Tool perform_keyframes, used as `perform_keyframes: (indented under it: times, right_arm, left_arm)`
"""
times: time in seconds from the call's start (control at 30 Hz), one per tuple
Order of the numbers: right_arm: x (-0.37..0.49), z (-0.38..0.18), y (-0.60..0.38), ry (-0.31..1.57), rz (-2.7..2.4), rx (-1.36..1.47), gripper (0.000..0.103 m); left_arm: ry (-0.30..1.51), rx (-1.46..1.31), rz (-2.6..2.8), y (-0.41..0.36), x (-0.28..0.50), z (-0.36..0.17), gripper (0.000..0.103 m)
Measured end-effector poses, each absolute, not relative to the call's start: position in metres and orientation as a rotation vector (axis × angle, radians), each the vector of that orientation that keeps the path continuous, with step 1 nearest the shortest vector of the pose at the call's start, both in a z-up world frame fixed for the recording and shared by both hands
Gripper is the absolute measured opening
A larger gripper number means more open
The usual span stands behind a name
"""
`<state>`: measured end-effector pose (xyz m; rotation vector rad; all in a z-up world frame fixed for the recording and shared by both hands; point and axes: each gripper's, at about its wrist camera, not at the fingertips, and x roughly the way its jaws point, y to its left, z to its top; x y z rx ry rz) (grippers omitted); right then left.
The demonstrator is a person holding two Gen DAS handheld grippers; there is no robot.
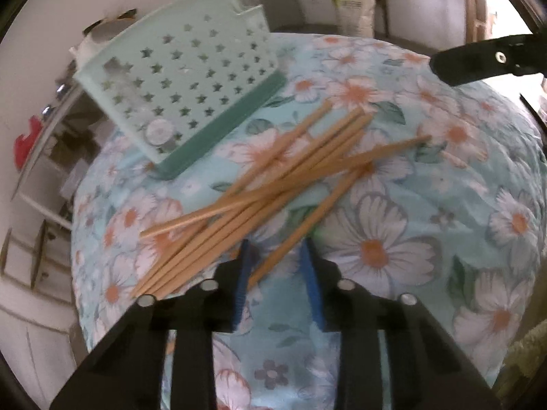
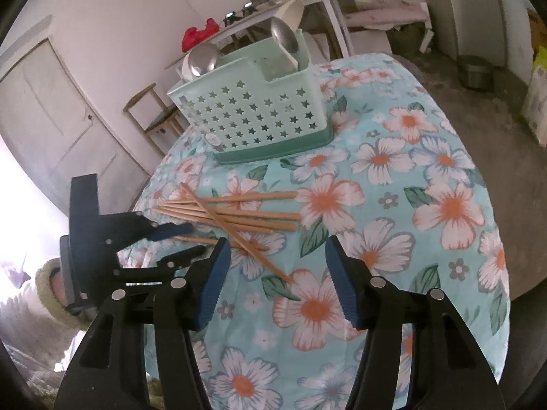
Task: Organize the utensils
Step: 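Grasp one wooden chopstick with the left tool while the right tool grasps another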
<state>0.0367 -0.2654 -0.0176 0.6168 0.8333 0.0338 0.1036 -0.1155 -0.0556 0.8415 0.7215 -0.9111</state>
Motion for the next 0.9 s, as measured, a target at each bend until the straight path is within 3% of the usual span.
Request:
perform_keyframes:
  times: [0.2, 0.43, 0.57, 0.63, 0.7, 0.9]
  right_arm:
    - [0.039, -0.019, -0.265, 0.84, 0.036, 0.624, 0.051]
    - [0.042, -0.019, -0.264, 0.847, 0.039, 0.622, 0.05]
    - [0.043, -0.02, -0.264, 0.85, 0.041, 0.626, 0.05]
    - [0.044, -0.021, -0.263, 0.853, 0.041, 0.631, 0.05]
    - [0.045, -0.022, -0.262, 0.857, 0.044, 0.632, 0.05]
    - [0.043, -0.018, -0.259, 0.851, 0.043, 0.626, 0.05]
  left_arm:
    - [0.818, 0.886, -1.034, -0.108, 0.09, -0.049, 0.009]
    - [1.052, 0.774, -1.051, -0.074, 0.083, -0.047, 0.006]
    - [1.236, 0.551, -1.074, -0.059, 0.097, -0.045, 0.006]
    - [1.294, 0.415, -1.101, -0.055, 0.107, -0.045, 0.014]
    - [1.287, 0.362, -1.094, -0.055, 0.116, -0.044, 0.026]
    - [1.251, 0.334, -1.089, -0.087, 0.129, -0.051, 0.026]
